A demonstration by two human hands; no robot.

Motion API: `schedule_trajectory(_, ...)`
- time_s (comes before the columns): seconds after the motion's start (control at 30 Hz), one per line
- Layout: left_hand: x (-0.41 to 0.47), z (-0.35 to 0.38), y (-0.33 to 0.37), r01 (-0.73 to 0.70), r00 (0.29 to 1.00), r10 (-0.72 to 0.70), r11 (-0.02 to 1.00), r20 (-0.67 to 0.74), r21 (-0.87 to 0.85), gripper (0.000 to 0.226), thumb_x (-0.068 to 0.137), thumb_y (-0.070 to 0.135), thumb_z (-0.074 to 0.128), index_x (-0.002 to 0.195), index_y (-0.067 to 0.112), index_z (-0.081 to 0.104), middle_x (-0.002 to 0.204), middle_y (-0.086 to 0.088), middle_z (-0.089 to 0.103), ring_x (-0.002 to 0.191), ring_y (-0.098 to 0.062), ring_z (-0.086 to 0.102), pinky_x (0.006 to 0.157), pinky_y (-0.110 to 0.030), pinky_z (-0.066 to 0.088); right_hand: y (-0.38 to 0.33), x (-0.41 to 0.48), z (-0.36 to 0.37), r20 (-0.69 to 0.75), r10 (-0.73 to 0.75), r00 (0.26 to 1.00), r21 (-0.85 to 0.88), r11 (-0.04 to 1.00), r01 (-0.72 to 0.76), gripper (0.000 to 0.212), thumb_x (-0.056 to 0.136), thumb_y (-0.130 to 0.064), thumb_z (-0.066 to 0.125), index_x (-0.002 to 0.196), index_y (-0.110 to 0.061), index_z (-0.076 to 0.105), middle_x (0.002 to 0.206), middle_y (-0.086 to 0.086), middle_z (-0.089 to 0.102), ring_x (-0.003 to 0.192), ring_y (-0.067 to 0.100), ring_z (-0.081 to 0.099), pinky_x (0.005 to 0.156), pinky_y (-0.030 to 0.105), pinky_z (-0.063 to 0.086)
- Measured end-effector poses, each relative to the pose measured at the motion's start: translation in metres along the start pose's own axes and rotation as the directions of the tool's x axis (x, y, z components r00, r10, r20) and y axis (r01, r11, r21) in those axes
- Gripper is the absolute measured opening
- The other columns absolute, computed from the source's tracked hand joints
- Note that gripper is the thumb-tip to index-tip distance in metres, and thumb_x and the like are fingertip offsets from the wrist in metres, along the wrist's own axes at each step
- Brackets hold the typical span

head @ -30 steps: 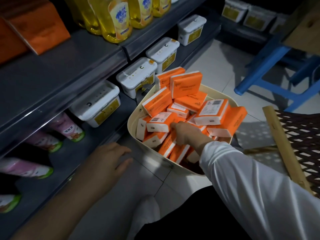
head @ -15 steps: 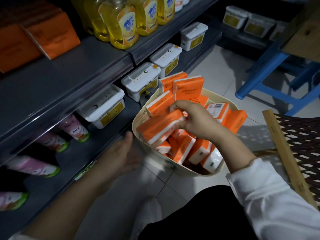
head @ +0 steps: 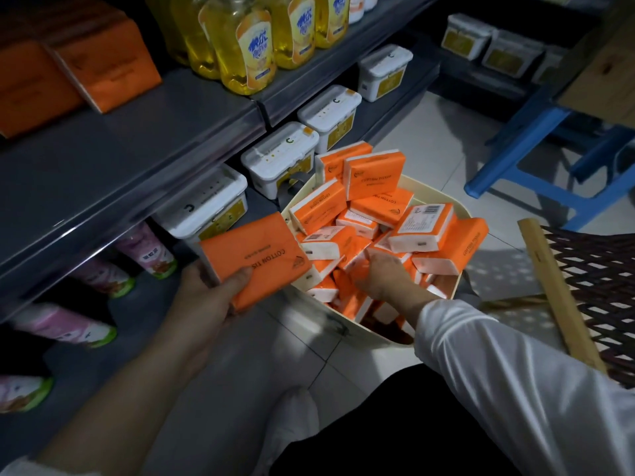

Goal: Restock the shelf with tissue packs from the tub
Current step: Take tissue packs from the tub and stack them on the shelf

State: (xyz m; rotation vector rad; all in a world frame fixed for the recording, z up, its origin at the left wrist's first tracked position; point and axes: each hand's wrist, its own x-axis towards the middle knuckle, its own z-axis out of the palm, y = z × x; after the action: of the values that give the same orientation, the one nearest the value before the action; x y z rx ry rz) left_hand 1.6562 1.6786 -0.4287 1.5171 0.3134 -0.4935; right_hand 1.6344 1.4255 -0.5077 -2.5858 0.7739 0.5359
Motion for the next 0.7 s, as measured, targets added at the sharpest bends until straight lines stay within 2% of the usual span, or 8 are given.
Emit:
schedule_trajectory(0.1, 0.002, -0.002, -0.003, -0.016, 1.0, 0.016, 1.0, 0.002, 0.023, 0.05, 0.083, 0.018, 0.068, 0.128, 0.016, 0.047, 0.115, -0.003, 0.064, 0.1, -0.021, 0.064, 0.083, -0.043, 0.053, -0.001, 0.004, 0.0, 0.037, -0.006, 0.999, -0.069, 0.998, 0.008, 0.043, 0.089, -0.036, 0.053, 0.128, -0.018, 0.05, 0.133, 0.007, 0.052, 0.125, 0.027, 0.048, 0.106, 0.037, 0.038)
schedule_trajectory(0.17, 0.002, -0.004, -0.004, -0.028, 1.0, 0.028, 0.999, -0.001, 0.024, 0.05, 0.082, 0.017, 0.068, 0.128, 0.016, 0.047, 0.114, -0.002, 0.065, 0.099, -0.021, 0.065, 0.085, -0.045, 0.053, -0.004, 0.005, -0.003, 0.045, 0.004, 0.999, -0.066, 0.998, -0.001, 0.038, 0.089, -0.026, 0.053, 0.125, -0.015, 0.053, 0.129, 0.007, 0.055, 0.121, 0.027, 0.051, 0.103, 0.037, 0.041)
schedule_trajectory(0.3, 0.0, -0.006, 0.0, -0.048, 0.999, 0.048, 0.999, -0.023, -0.002, 0.045, 0.085, 0.014, 0.066, 0.125, 0.015, 0.046, 0.11, 0.0, 0.064, 0.097, -0.019, 0.064, 0.087, -0.046, 0.052, -0.005, 0.002, -0.011, 0.011, 0.058, 0.998, 0.12, 0.991, -0.059, 0.031, 0.082, -0.02, 0.058, 0.111, -0.01, 0.06, 0.116, 0.013, 0.062, 0.107, 0.029, 0.059, 0.088, 0.034, 0.048)
schedule_trajectory(0.4, -0.001, -0.011, 0.006, -0.067, 0.996, 0.066, 0.998, -0.058, -0.014, 0.046, 0.086, 0.014, 0.064, 0.128, 0.014, 0.044, 0.113, -0.001, 0.062, 0.096, -0.017, 0.063, 0.085, -0.043, 0.052, -0.012, -0.008, -0.027, -0.002, 0.091, 0.996, 0.206, 0.974, -0.089, 0.034, 0.083, -0.019, 0.061, 0.113, -0.003, 0.06, 0.117, 0.016, 0.061, 0.108, 0.031, 0.058, 0.09, 0.035, 0.048)
schedule_trajectory(0.47, -0.001, -0.017, 0.01, -0.068, 0.993, 0.064, 0.997, -0.094, -0.04, 0.049, 0.087, 0.016, 0.064, 0.13, 0.018, 0.042, 0.115, -0.001, 0.06, 0.097, -0.018, 0.063, 0.082, -0.041, 0.053, -0.02, -0.017, -0.042, -0.018, 0.103, 0.995, 0.384, 0.919, -0.088, 0.028, 0.078, -0.011, 0.065, 0.104, 0.001, 0.063, 0.104, 0.017, 0.064, 0.096, 0.03, 0.061, 0.083, 0.038, 0.052)
schedule_trajectory(0.53, -0.001, -0.024, 0.013, -0.07, 0.988, 0.06, 0.995, -0.145, -0.064, 0.05, 0.087, 0.016, 0.064, 0.13, 0.02, 0.039, 0.12, 0.001, 0.057, 0.099, -0.019, 0.061, 0.078, -0.039, 0.053, -0.028, -0.031, -0.056, 0.002, 0.079, 0.997, 0.624, 0.779, -0.063, 0.009, 0.079, 0.0, 0.062, 0.087, -0.002, 0.062, 0.085, 0.013, 0.06, 0.076, 0.024, 0.058, 0.069, 0.034, 0.049)
schedule_trajectory(0.63, -0.004, -0.032, 0.017, -0.085, 0.977, 0.066, 0.993, -0.201, -0.086, 0.052, 0.088, 0.016, 0.063, 0.132, 0.02, 0.035, 0.125, 0.001, 0.052, 0.097, -0.017, 0.058, 0.068, -0.033, 0.051, -0.042, -0.05, -0.068, 0.122, -0.016, 0.992, 0.91, 0.402, -0.106, 0.016, 0.085, 0.005, 0.055, 0.091, -0.009, 0.059, 0.084, 0.006, 0.06, 0.079, 0.019, 0.056, 0.076, 0.032, 0.051)
schedule_trajectory(0.7, -0.009, -0.037, 0.02, -0.09, 0.974, 0.063, 0.989, -0.217, -0.117, 0.052, 0.089, 0.016, 0.061, 0.133, 0.021, 0.033, 0.125, 0.001, 0.049, 0.094, -0.015, 0.057, 0.063, -0.032, 0.05, -0.052, -0.059, -0.069, 0.191, -0.122, 0.974, 0.968, 0.188, -0.167, 0.021, 0.086, 0.002, 0.054, 0.096, -0.015, 0.061, 0.086, 0.002, 0.064, 0.079, 0.014, 0.06, 0.062, 0.021, 0.052)
